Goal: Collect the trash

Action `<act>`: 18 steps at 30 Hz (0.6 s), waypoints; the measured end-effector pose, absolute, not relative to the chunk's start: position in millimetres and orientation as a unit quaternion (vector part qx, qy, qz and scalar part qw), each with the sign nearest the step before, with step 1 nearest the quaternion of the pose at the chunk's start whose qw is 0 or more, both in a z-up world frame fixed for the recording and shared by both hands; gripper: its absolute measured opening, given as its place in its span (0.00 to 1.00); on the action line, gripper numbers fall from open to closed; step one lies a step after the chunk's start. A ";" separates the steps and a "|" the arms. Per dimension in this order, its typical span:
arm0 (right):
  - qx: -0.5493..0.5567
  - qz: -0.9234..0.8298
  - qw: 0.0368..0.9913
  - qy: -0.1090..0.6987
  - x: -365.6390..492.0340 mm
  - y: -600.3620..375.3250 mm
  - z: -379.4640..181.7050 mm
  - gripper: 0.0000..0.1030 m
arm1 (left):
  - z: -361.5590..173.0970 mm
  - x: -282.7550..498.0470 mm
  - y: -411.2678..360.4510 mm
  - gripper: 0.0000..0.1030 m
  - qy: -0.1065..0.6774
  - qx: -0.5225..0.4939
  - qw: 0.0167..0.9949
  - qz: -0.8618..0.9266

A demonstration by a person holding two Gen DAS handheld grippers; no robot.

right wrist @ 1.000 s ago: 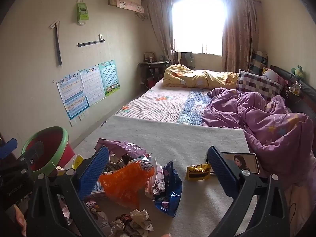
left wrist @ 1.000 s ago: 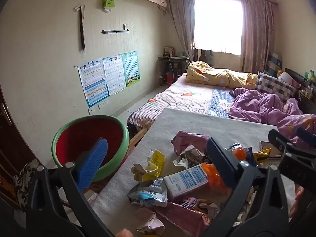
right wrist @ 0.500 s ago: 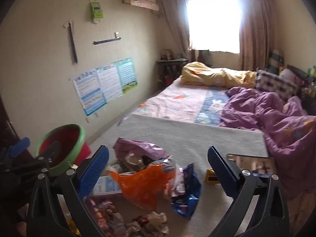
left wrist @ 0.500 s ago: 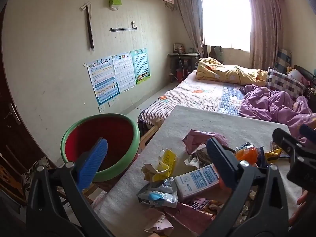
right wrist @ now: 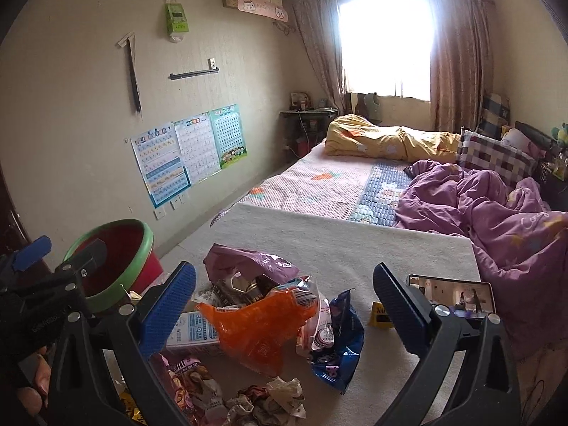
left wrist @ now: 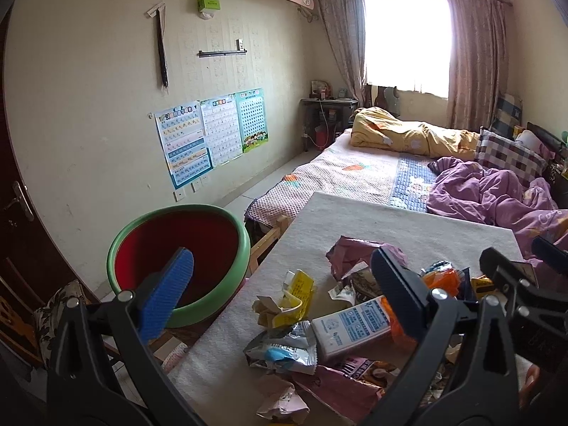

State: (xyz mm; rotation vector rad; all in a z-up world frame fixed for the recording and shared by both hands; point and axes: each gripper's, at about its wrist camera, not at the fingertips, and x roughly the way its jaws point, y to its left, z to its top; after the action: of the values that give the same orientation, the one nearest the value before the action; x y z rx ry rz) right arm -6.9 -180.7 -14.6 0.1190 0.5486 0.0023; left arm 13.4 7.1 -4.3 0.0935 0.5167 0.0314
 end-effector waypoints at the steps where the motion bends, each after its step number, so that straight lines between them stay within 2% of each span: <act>1: 0.060 0.002 0.961 0.271 -7.8 -179.7 -15.6 0.93 | -4.2 12.7 6.3 0.96 0.254 0.049 0.966 0.017; 9: 0.060 -0.006 0.967 0.249 -12.1 -184.6 -7.2 0.93 | -5.2 12.9 12.8 0.96 0.262 0.039 0.964 0.023; 18: 0.070 0.006 0.963 0.261 -10.8 -182.2 -10.2 0.93 | -9.6 11.1 17.6 0.96 0.265 0.036 0.963 0.025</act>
State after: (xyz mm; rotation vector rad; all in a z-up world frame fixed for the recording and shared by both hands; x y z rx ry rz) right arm -10.8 -182.2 -10.2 0.1418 0.5276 0.0112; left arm 11.1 17.6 -9.6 0.0729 0.5374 0.0512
